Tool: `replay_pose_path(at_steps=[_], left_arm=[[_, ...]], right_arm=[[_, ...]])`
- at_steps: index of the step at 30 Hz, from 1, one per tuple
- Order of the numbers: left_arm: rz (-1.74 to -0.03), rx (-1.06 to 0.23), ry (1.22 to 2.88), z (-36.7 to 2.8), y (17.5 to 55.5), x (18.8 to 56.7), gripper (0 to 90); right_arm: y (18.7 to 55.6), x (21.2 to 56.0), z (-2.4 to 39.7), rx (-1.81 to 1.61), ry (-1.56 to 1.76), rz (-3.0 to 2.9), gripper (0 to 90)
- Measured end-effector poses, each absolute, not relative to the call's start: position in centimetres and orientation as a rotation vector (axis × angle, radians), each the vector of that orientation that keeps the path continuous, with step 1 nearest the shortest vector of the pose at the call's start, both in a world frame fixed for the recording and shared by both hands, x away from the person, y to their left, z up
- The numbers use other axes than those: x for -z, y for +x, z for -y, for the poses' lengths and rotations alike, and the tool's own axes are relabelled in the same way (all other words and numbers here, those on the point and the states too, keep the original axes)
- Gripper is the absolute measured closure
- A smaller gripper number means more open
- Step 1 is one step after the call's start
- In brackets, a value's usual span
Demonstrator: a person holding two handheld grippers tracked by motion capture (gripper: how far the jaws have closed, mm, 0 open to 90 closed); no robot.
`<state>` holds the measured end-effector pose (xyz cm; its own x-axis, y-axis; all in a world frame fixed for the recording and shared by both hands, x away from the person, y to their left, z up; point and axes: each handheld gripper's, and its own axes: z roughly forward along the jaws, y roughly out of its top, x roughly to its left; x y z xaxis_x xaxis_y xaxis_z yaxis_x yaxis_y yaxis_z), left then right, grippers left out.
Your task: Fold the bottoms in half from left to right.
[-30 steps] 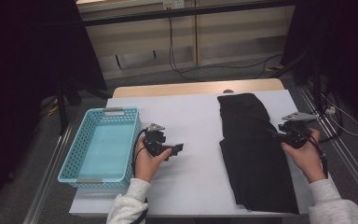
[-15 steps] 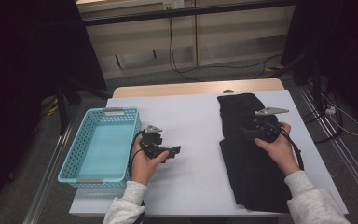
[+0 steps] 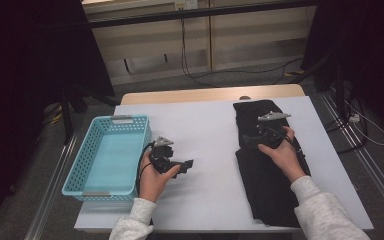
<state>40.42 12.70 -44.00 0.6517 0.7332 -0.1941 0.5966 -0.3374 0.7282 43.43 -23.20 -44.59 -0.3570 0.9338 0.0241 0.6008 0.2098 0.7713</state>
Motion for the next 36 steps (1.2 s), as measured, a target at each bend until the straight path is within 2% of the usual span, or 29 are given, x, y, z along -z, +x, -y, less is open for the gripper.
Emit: replay_pose_path(at_steps=[11, 14, 20, 28, 34, 36], left_arm=[[-1.036, -0.206, 2.062, -12.5, 40.4, 44.3, 10.0], [-1.038, -0.207, 2.06, -12.4, 40.4, 44.4, 10.1], [-1.041, -0.209, 2.052, -12.7, 40.4, 44.3, 10.7], [-1.043, -0.219, 2.058, -12.8, 40.4, 44.4, 11.3], [-1.048, -0.217, 2.057, -12.8, 40.4, 44.6, 11.7], [-1.048, -0.219, 2.058, -12.8, 40.3, 44.6, 11.7]], right_arm=[[44.9, 46.8, 20.2, -0.897, 1.385, -2.091, 12.0], [45.0, 46.8, 20.2, -0.877, 1.4, -2.086, 17.4], [45.1, 46.9, 20.8, -0.867, 1.439, -2.057, 18.6], [45.0, 46.8, 21.1, -0.874, 1.455, -2.032, 32.5], [45.0, 46.7, 21.2, -0.866, 1.47, -2.012, 47.8], [45.0, 46.6, 21.2, -0.863, 1.479, -1.993, 58.0]])
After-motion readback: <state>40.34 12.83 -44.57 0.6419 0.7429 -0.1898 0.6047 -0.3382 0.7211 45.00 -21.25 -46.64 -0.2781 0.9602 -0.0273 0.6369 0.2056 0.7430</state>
